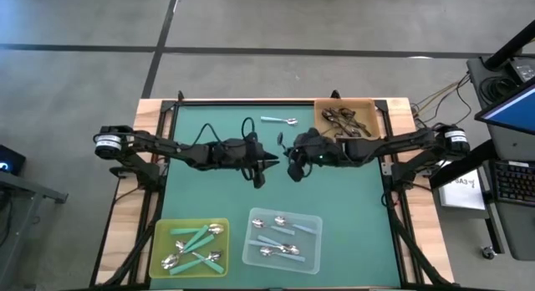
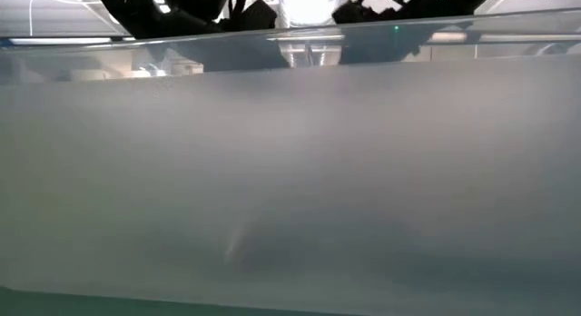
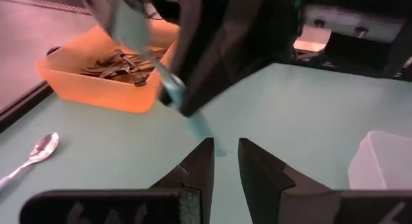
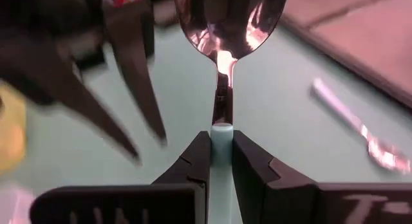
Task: Sort silverware by color (type)
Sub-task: Put the green spoon into the yellow bin
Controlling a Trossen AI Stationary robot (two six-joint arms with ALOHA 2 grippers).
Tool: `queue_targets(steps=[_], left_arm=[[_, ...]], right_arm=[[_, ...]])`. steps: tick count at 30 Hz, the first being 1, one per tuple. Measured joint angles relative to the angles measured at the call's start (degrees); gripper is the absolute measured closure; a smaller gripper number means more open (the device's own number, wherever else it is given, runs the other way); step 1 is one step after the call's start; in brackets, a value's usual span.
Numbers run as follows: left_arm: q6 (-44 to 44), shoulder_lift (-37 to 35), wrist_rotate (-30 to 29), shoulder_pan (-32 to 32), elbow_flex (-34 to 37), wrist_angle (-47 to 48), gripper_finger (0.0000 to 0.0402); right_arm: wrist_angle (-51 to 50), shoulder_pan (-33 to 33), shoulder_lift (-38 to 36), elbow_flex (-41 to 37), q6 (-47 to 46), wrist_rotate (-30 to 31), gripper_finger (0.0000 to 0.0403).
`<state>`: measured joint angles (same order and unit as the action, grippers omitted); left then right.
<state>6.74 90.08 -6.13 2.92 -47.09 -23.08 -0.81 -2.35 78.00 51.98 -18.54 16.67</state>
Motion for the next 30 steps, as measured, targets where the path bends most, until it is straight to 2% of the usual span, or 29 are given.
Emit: queue_targets(steps=[5,12,21,24,26,30], left_arm=[[0.7,0.0,0.0,0.0,0.0,-0.8,0.0347],[-0.7,0.0,-2.4,0.1,0.0,-0.4,0.0341],[-2.7,0.1,-2.5,0.2,-1.2,-0.8,0.028],[-2.6,0.1,-5.3,0.1,-2.0,-0.3,0.026],[-2.1,0.1,-6.6,0.3,-2.9,-0.3,0.0253],[-1.6,0.1,-5.4,0.3,-3.6,0.0,0.0251]], right_arm=[[9.1,0.0,0.0,0.0,5.4,0.4,0.0374],[10.6,0.0,0.0,0.0,7.3,0.0,0.0374],[11.3,0.1,0.1,0.0,8.1,-1.0,0.0374],[12.3,0.4,0.1,0.0,8.7,-1.1,0.0374],[13.2,0.6,0.1,0.1,8.7,-2.4,0.0374],[13.3,0.7,0.1,0.1,9.5,-2.5,0.0374]])
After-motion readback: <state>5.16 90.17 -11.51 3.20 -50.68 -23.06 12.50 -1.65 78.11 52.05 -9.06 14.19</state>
